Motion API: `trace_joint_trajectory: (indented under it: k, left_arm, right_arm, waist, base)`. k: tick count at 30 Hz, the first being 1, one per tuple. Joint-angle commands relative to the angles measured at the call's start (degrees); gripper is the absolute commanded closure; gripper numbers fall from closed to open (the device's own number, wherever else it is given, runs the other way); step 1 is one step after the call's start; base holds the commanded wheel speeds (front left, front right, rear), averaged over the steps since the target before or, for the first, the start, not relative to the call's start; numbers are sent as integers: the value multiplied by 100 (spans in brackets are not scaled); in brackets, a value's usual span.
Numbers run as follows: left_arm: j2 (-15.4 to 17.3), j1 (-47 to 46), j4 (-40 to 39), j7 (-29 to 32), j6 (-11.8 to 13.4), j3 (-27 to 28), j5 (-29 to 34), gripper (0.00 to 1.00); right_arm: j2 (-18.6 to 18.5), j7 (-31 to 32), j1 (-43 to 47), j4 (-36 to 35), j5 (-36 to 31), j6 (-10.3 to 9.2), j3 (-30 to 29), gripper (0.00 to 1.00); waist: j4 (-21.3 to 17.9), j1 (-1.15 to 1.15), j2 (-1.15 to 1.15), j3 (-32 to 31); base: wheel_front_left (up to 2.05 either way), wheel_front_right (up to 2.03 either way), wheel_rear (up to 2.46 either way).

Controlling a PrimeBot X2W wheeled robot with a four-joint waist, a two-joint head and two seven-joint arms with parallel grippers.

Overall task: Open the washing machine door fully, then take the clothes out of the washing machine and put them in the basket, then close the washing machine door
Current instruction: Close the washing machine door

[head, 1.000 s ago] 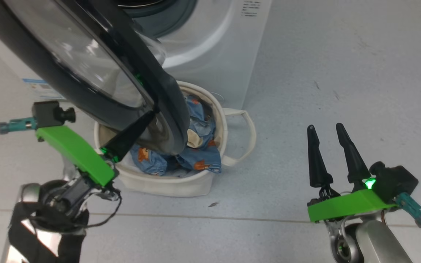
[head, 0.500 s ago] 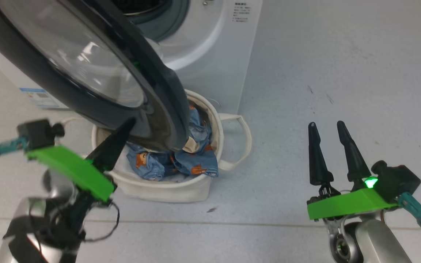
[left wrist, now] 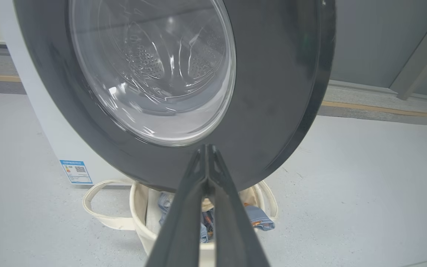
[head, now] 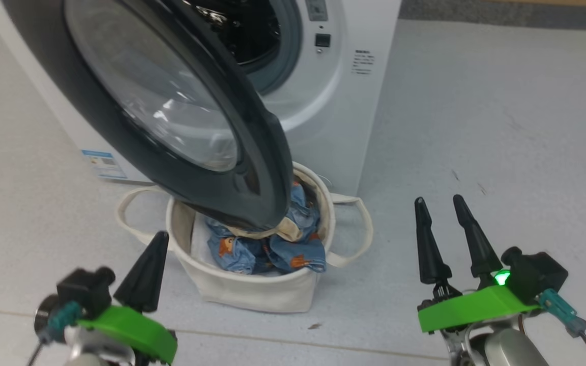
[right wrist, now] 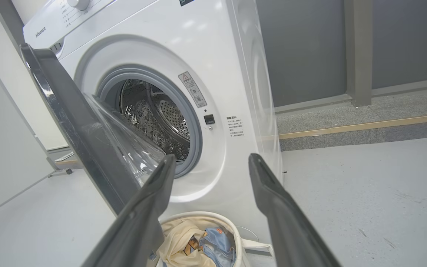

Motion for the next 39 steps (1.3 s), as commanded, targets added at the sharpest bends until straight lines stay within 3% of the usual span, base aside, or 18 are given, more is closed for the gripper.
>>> trace_joint_trajectory:
  k: [1, 5, 6, 7, 9, 19, 30, 31, 32, 39]
  left_arm:
    - [127, -102, -143, -127, 74, 181, 105, 100]
    - [32, 88, -115, -485, 326, 80, 401, 100]
    - [-5, 130, -106, -559, 385, 67, 441, 92]
    - [-34, 171, -89, -616, 430, 43, 480, 49]
    - [-69, 236, -44, -708, 512, -1, 565, 0]
    - [-312, 281, 111, -1036, 880, -13, 770, 0]
    - [-377, 306, 25, -1117, 937, -51, 807, 0]
    - [-391, 292, 28, -1118, 932, -72, 809, 0]
    - [-404, 281, 36, -1119, 932, -90, 810, 0]
    - [-486, 202, 90, -1127, 923, -189, 817, 0]
  right_arm:
    - [39, -70, -42, -183, -18, 1, 151, 0]
    - [51, -70, 11, -170, -26, 1, 193, 0]
    - [53, -70, 17, -161, -33, 1, 201, 0]
    - [55, -70, 21, -149, -37, 1, 210, 0]
    - [61, -70, 30, -118, -43, 1, 225, 0]
    - [80, -70, 58, 32, -132, 1, 290, 0]
    - [79, -70, -21, 10, -146, 1, 407, 0]
    - [72, -70, -52, -30, -145, 1, 435, 83]
    - [57, -70, -91, -71, -138, 1, 503, 100]
    - [-112, -70, -441, -223, -86, 1, 1106, 100]
  waist:
    - [110, 0, 0, -91]
    - [237, 0, 0, -116]
    - [262, 0, 0, -119]
    - [284, 0, 0, -121]
    - [317, 0, 0, -128]
    - [437, 0, 0, -133]
    - [570, 0, 0, -50]
    - [602, 0, 0, -35]
    - [630, 0, 0, -23]
    - [861, 0, 0, 110]
  base:
    - [0, 0, 0]
    - [0, 0, 0]
    - [0, 0, 0]
    - [0, 0, 0]
    - [0, 0, 0]
    - [0, 0, 0]
    - [0, 0, 0]
    - [0, 0, 0]
    - [0, 0, 0]
    - [0, 0, 0]
